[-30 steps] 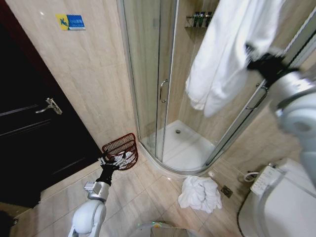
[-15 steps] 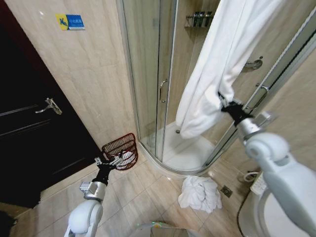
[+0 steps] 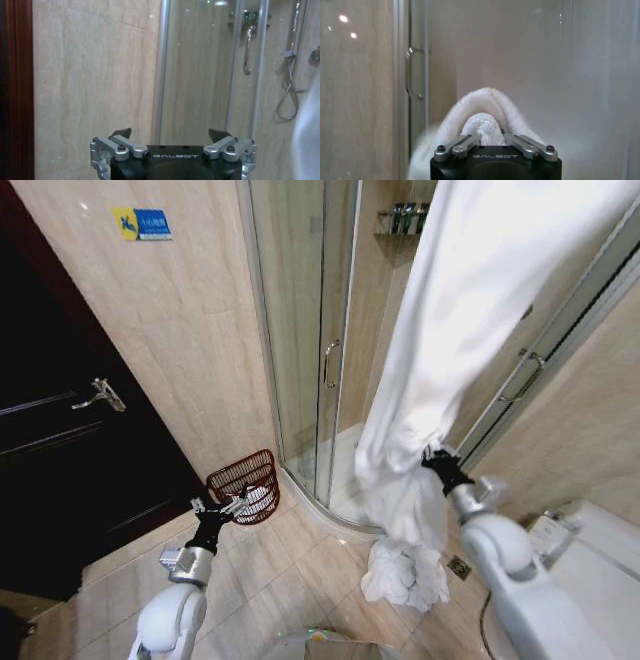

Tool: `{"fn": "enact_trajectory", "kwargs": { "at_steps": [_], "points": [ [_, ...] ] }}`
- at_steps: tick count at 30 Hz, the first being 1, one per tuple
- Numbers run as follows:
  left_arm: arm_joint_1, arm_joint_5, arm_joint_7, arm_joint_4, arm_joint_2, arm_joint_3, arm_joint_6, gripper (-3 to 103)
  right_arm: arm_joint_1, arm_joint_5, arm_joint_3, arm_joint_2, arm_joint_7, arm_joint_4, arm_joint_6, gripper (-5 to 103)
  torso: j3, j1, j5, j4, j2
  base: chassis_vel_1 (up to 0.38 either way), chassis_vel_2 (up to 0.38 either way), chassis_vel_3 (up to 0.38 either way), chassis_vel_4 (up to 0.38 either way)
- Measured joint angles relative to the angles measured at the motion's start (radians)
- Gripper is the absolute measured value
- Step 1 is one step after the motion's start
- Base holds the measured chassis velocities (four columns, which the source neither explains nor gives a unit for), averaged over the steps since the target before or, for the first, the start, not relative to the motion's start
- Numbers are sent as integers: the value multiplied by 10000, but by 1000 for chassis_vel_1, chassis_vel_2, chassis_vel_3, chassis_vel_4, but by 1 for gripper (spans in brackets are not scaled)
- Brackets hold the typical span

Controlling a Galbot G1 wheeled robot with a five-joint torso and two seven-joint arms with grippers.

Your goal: Discard the used towel into the hamper.

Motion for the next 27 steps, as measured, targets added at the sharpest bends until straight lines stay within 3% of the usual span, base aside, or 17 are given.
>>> {"fn": "enact_trajectory", "kwargs": {
  "at_steps": [8,20,27],
  "points": [
    [-32,58,69,-28,-40,137,33,100,-696,-490,103,587,94,1269,118,4,1,1,6,1,0,0,0,0,0],
    [79,51,96,-25,-69,104,-66,100,-722,-333,552,559,478,2049,5,4,0,0,5,2,2,0,0,0,0],
    [40,-7,91,-46,-67,77,-71,100,-509,109,1082,290,982,2685,-598,4,0,0,3,2,2,0,0,0,0]
  ]
}}
